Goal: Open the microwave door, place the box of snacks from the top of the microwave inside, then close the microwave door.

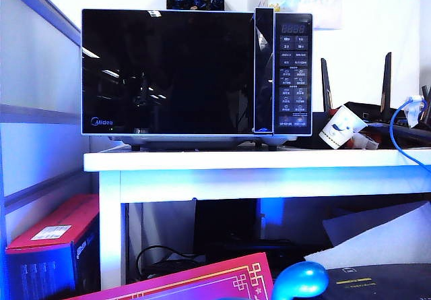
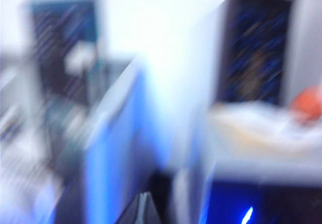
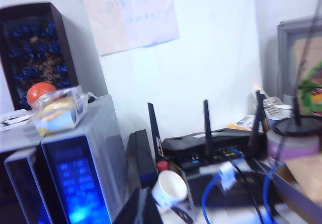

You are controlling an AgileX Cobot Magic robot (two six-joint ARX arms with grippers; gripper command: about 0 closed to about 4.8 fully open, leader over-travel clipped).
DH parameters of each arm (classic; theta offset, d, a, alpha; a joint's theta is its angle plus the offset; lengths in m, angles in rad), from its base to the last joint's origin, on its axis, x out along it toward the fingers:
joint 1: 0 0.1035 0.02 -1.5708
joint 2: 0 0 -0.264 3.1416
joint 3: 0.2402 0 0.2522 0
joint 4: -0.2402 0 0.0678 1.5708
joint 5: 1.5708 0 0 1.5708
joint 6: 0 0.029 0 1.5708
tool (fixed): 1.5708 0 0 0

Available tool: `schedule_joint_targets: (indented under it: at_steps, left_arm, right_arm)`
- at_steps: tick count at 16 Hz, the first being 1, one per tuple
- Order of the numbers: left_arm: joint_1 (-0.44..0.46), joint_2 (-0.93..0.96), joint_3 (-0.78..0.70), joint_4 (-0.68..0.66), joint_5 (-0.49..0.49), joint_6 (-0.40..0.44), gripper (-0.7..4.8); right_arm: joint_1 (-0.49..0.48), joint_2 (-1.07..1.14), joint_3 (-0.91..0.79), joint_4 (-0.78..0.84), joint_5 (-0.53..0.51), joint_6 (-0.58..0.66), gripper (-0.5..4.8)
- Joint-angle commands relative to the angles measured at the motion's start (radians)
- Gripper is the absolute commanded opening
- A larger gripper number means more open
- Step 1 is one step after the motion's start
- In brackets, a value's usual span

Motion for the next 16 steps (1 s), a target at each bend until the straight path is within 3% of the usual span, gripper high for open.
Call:
schedule_joint_targets:
  at_steps: [1, 4, 6, 8, 9, 11, 12, 16]
  left_arm:
    - [0.0, 0.177, 0.288, -0.138, 0.189, 0.005, -0.06]
    - [0.0, 0.36, 0.597, -0.395, 0.42, 0.01, -0.06]
    - [-0.001, 0.47, 0.772, -0.561, 0.545, 0.055, -0.06]
    - [-0.002, 0.522, 0.844, -0.65, 0.634, 0.066, -0.06]
    - [-0.002, 0.53, 0.85, -0.679, 0.658, 0.066, -0.06]
    - [-0.002, 0.536, 0.85, -0.741, 0.671, 0.094, -0.06]
    - [-0.002, 0.537, 0.85, -0.792, 0.627, 0.14, -0.06]
    - [-0.023, 0.537, 0.85, -0.804, 0.426, 0.151, -0.06]
  right_arm:
    - [0.0, 0.166, 0.172, 0.055, -0.093, -0.009, -0.01]
    - [0.002, 0.348, 0.325, 0.063, -0.183, -0.137, -0.01]
    - [0.002, 0.472, 0.426, 0.015, -0.218, -0.146, -0.01]
    - [0.002, 0.572, 0.473, 0.027, -0.254, -0.146, -0.01]
    - [0.003, 0.615, 0.488, 0.042, -0.319, -0.146, -0.01]
    - [0.014, 0.684, 0.513, 0.047, -0.417, -0.148, -0.01]
    - [0.054, 0.73, 0.523, 0.055, -0.404, -0.154, -0.01]
    - [0.17, 0.823, 0.523, 0.14, -0.306, -0.154, -0.01]
